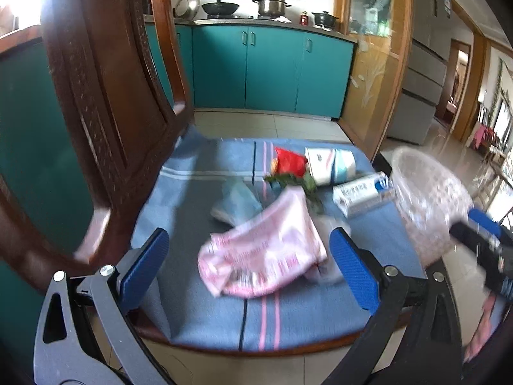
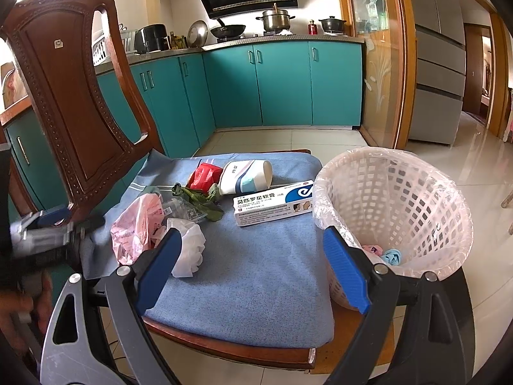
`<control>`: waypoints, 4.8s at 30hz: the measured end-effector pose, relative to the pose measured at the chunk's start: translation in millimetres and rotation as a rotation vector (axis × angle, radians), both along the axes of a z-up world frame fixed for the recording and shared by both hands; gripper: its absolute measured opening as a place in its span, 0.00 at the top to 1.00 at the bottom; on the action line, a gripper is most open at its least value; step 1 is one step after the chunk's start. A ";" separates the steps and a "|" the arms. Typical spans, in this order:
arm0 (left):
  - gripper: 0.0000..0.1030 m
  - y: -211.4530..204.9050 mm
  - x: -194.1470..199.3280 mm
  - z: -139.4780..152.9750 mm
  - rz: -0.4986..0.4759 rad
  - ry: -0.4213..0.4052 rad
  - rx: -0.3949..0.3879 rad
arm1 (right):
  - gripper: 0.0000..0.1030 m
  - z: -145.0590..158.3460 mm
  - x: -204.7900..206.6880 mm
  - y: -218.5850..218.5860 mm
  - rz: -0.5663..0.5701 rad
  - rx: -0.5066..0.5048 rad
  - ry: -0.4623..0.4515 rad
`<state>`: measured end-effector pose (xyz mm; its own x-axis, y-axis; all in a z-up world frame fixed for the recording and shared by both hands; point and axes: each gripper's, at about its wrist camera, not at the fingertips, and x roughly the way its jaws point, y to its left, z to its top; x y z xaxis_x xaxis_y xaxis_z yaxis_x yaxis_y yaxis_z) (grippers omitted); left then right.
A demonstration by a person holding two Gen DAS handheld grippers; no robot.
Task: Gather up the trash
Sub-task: 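Grasp the light blue mask with the left gripper while the right gripper grasps the green leaves, then carry the green leaves into the wastebasket and open the right gripper, then carry the light blue mask into the wastebasket and open the left gripper, then move both grippers back over the cushion toward the pink wrapper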
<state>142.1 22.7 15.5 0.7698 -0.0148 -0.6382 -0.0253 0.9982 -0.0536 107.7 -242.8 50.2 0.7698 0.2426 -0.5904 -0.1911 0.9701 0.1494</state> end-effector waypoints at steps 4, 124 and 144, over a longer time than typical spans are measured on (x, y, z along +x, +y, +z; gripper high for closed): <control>0.04 7.9 49.0 2.5 0.002 0.056 -0.010 | 0.15 -2.4 2.1 0.3 0.004 0.001 0.007; 0.91 -32.9 8.4 8.6 -0.141 -0.056 0.020 | 0.08 19.4 40.5 -120.3 -0.305 0.267 -0.038; 0.25 -245.1 78.2 42.7 -0.490 0.005 -0.091 | 0.06 36.7 -23.1 -182.1 -0.555 0.360 -0.297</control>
